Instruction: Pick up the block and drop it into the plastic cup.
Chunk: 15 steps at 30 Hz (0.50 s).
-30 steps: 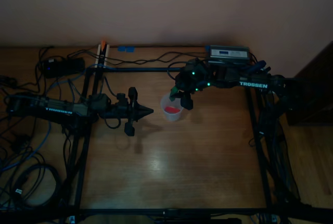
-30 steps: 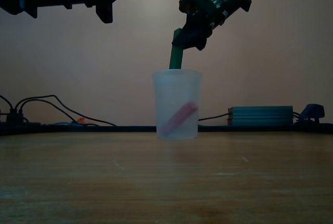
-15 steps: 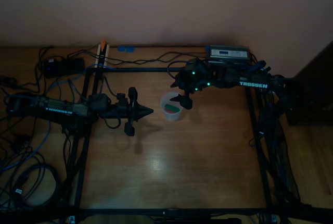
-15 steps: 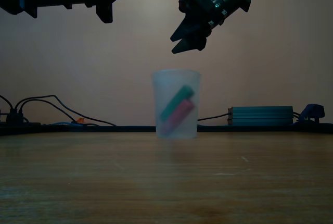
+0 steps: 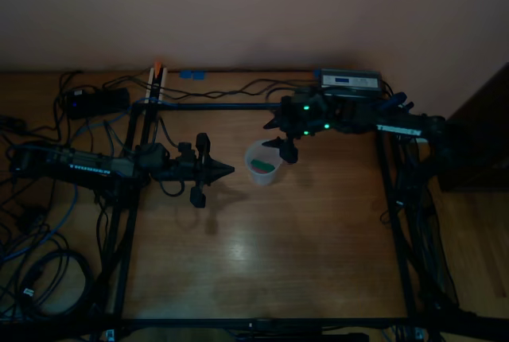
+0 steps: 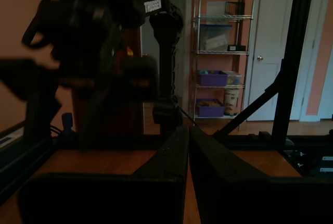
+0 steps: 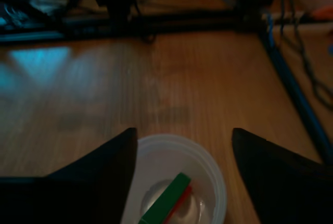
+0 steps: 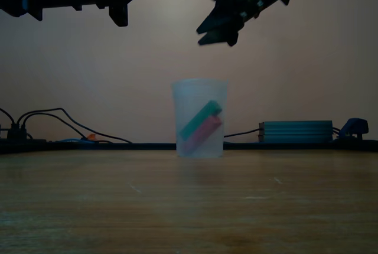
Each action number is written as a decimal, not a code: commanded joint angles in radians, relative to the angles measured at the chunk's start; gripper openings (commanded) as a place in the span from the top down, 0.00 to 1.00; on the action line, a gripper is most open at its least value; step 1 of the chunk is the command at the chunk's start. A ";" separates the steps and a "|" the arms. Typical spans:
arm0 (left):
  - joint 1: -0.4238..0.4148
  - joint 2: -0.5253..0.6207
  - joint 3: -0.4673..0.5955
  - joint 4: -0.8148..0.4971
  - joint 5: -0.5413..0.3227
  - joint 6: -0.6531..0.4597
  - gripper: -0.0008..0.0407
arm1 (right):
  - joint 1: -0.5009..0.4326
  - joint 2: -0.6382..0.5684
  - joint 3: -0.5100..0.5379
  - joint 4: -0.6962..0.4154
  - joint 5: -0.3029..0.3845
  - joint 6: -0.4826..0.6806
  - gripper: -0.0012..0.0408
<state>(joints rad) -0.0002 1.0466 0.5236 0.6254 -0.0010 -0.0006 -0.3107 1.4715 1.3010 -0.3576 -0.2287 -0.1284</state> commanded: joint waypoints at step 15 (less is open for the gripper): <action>0.000 0.000 0.000 -0.001 0.000 0.000 0.98 | -0.021 -0.531 -0.444 0.204 -0.011 0.027 0.95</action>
<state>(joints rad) -0.0006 1.0466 0.5240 0.6254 -0.0010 -0.0006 -0.3321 0.9661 0.8822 -0.1539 -0.2405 -0.1116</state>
